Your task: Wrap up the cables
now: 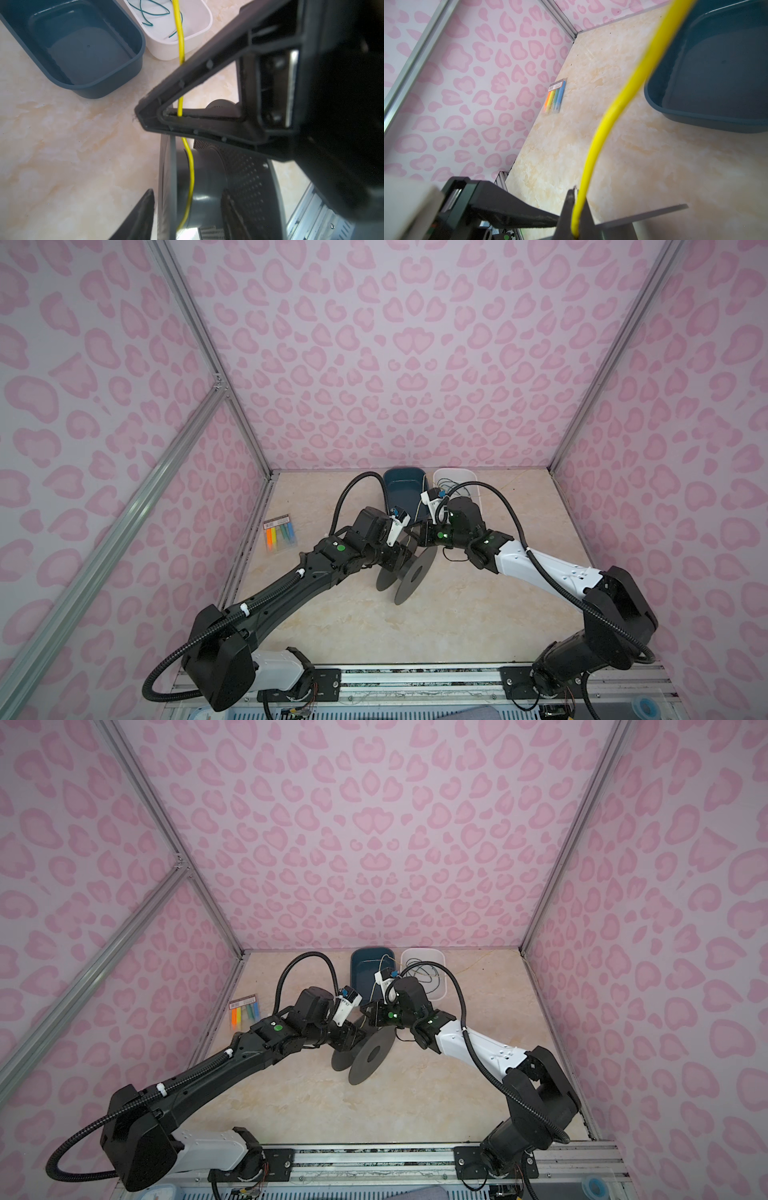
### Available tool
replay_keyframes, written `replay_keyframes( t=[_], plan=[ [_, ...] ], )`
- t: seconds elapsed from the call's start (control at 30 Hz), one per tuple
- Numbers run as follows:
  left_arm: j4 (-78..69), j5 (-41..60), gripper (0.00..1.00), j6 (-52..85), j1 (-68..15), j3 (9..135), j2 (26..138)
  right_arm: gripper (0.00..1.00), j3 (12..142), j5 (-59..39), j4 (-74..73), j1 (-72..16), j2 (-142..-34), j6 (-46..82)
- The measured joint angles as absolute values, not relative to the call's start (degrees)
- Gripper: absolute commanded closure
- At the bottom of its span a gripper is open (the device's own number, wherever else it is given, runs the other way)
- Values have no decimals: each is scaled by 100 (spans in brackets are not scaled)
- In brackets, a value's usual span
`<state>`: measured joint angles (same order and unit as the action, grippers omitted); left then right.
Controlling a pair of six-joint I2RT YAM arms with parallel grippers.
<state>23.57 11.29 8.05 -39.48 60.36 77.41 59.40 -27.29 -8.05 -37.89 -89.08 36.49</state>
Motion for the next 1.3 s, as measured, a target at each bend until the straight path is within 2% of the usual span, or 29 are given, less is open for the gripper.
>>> replay_keyframes(
  t=[0.3, 0.33, 0.4, 1.2, 1.3],
  plan=[
    [2228, 1151, 63, 867, -3942, 5990, 7841, 100, 5933, -2834, -1041, -3824, -9004, 3837],
    [2226, 1149, 67, 888, -3940, 5977, 7843, 100, 5924, -2847, -1074, -3826, -9015, 3861],
    [2224, 1103, 70, 910, -3938, 5953, 7846, 100, 5898, -2864, -1177, -3839, -9043, 3929],
    [2281, 845, 96, 1055, -3948, 5854, 7846, 100, 5636, -2884, -1546, -3898, -8993, 4141],
    [2283, 812, 97, 1055, -3951, 5854, 7846, 100, 5634, -2873, -1549, -3900, -8991, 4141]
  ],
)
